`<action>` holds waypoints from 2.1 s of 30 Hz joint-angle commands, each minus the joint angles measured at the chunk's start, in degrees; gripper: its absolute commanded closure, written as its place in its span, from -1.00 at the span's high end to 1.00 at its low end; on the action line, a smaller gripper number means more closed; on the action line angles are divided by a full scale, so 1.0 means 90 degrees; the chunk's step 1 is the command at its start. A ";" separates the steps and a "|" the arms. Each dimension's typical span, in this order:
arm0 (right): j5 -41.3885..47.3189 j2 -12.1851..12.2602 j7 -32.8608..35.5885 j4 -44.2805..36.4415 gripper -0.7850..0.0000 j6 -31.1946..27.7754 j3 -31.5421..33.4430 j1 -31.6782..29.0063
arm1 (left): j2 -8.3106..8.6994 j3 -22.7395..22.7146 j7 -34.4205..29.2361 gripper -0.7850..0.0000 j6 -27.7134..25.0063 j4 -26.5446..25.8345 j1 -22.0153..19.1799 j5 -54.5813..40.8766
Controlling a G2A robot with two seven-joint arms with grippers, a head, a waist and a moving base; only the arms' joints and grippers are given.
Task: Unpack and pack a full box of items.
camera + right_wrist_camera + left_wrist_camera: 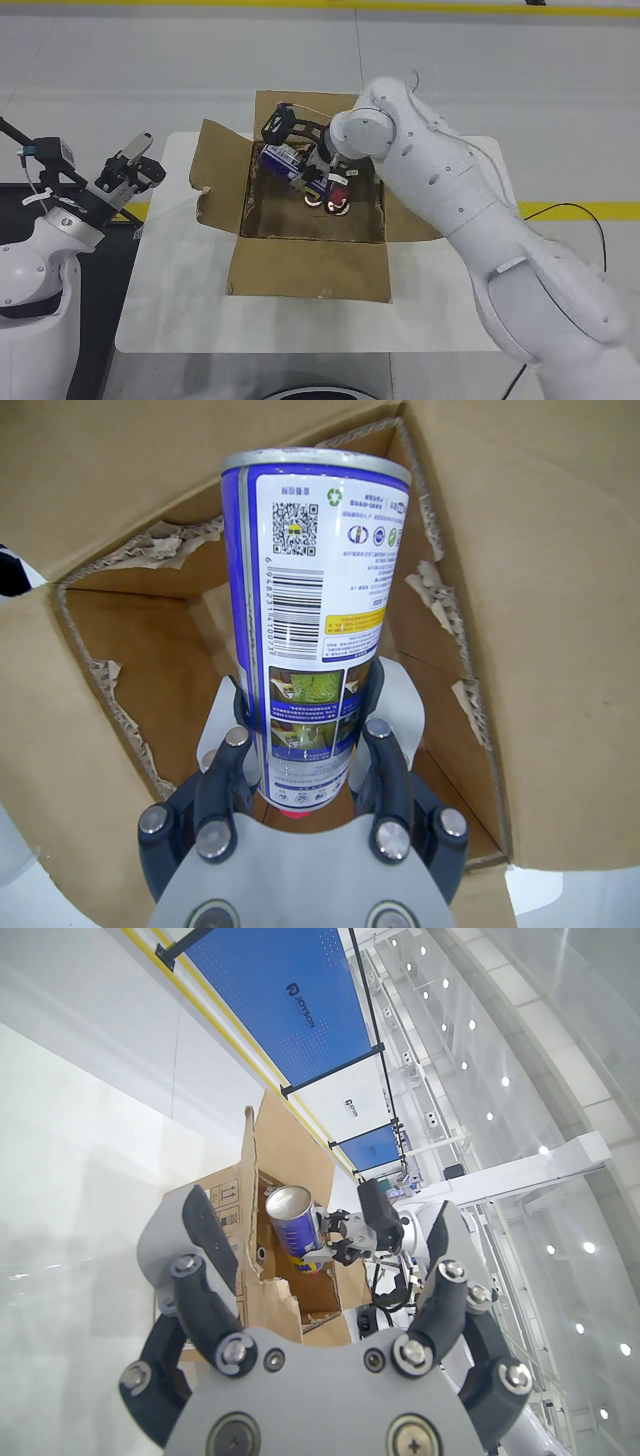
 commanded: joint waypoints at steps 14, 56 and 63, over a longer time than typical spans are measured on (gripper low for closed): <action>-0.1433 0.1773 0.2287 -0.5967 -1.00 0.2236 0.3880 -0.2957 | -0.0001 -0.0003 0.0002 1.00 0.0000 -0.0002 0.0003 0.0001; -0.2454 0.2508 0.2287 -0.2941 -1.00 0.3395 0.6194 -0.3925 | -0.0001 -0.0003 0.0002 1.00 0.0000 -0.0002 0.0003 0.0001; -0.2326 0.2591 0.2281 -0.1867 -1.00 0.3256 0.6008 -0.3676 | -0.0001 -0.0003 0.0002 1.00 0.0000 -0.0002 0.0003 0.0001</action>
